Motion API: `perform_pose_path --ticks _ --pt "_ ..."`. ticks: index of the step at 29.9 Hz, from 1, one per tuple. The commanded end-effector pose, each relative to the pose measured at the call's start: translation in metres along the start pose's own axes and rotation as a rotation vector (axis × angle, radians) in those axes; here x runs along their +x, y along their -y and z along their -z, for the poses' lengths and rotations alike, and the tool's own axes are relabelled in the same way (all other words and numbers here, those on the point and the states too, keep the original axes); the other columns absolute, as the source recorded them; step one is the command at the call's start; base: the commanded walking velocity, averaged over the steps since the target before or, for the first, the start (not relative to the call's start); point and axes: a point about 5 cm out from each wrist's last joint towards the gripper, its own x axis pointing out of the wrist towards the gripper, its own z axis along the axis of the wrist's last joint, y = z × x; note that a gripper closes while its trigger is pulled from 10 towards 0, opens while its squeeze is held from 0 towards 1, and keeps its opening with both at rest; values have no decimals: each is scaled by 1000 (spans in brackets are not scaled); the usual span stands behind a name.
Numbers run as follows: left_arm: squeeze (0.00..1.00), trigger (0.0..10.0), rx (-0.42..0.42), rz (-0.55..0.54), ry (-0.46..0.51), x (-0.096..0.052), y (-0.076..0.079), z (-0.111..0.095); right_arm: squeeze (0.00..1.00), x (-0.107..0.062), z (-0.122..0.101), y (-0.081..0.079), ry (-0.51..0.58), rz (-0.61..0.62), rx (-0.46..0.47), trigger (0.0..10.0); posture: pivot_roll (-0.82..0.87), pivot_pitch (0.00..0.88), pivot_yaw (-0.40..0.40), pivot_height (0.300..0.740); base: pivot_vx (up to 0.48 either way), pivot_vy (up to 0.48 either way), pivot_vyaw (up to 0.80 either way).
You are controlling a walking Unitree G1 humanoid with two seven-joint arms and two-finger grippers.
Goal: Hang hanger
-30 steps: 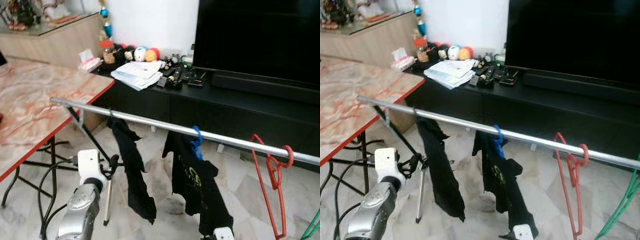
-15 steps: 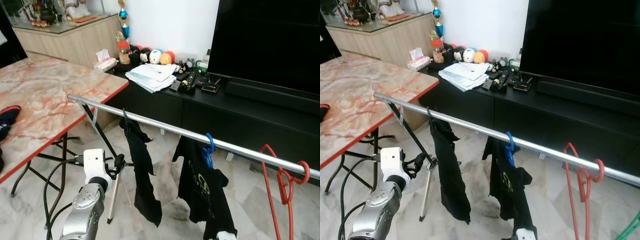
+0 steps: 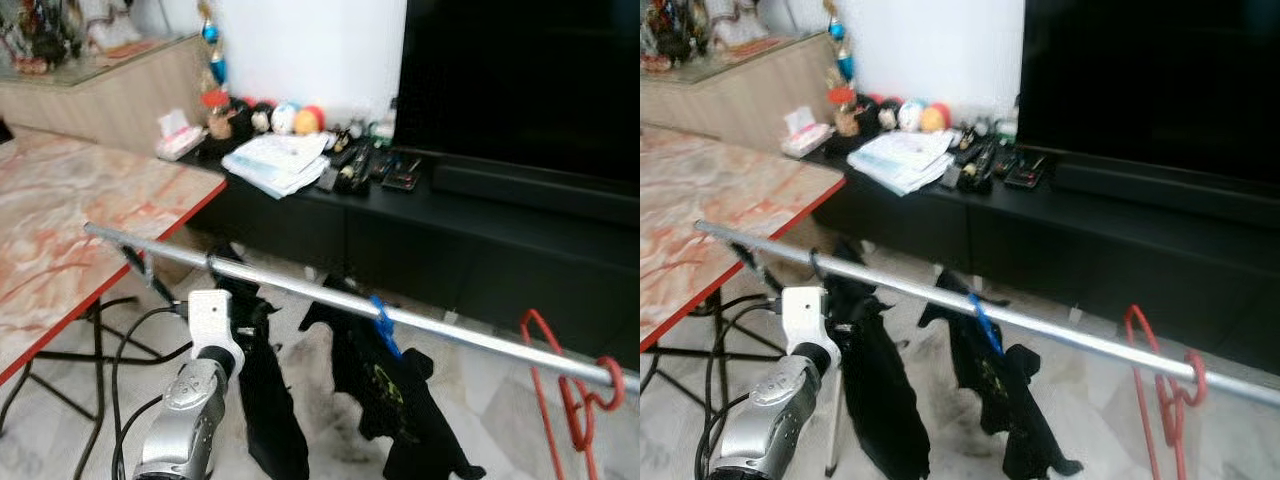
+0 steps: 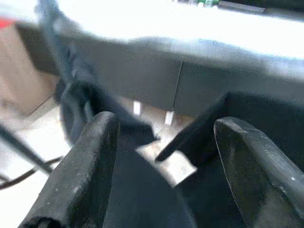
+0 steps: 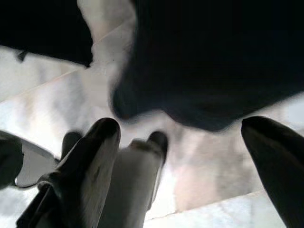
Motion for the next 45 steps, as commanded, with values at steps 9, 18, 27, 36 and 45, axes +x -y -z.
perform_pose_path --ticks 9,18,27,36,45 --pt "0 10000 125 -97 -166 -21 -24 11 0 2 -3 -12 10 -30 2 10000 -47 82 77 740 0 0 0" --pt "0 10000 72 -219 -302 -34 -26 0 0 2 -3 -12 10 -31 -2 10000 -37 75 80 740 0 0 0" --pt "0 10000 75 -50 -463 -35 -14 20 0 2 -3 -13 13 -29 3 10000 -51 67 89 740 0 0 0" --pt "0 10000 163 -29 -475 -32 -14 23 0 2 -2 -13 9 -32 -1 10000 -46 67 84 740 0 0 0" --pt "0 10000 148 -49 -473 -21 -17 38 0 2 -3 -13 13 -30 5 10000 -51 78 80 740 0 0 0"
